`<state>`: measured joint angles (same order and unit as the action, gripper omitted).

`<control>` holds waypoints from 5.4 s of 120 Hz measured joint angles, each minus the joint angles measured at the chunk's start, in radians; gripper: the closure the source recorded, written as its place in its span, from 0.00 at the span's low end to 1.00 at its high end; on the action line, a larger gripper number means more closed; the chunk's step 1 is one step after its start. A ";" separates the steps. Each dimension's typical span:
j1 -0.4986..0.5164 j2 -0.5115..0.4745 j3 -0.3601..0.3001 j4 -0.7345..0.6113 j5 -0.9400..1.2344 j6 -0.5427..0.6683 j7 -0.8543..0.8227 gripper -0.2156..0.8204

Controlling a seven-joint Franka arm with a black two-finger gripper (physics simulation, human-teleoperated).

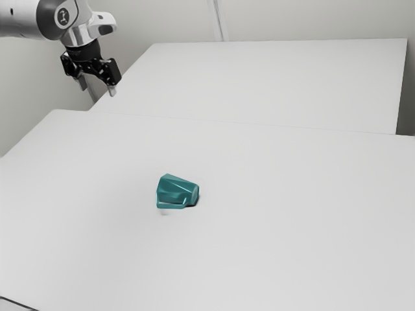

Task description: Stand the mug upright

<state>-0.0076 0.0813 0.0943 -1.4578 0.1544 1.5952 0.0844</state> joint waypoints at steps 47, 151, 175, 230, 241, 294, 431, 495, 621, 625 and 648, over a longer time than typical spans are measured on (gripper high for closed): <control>-0.050 -0.042 0.124 -0.189 -0.226 0.149 0.022 0.23; 0.021 0.190 0.338 -0.495 -1.040 0.299 0.352 0.23; -0.010 0.195 0.338 -0.499 -1.059 0.255 0.425 0.23; -0.036 0.258 0.262 -0.523 -1.138 0.329 0.534 0.23; -0.034 0.265 0.262 -0.524 -1.175 0.331 0.553 0.23; -0.055 0.228 0.260 -0.610 -1.269 0.344 0.637 0.24; -0.100 0.228 0.260 -0.638 -1.320 0.382 0.717 0.89; -0.107 0.149 0.261 -0.635 -1.350 0.379 0.716 0.95; -0.151 0.075 0.099 -0.482 -0.287 0.579 0.219 0.96; -0.153 0.081 0.094 -0.480 -0.260 0.582 0.194 0.96; -0.153 0.132 0.068 -0.455 -0.129 0.613 0.057 0.96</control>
<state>-0.1610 0.2138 0.1619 -1.9132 0.0254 2.2087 0.1417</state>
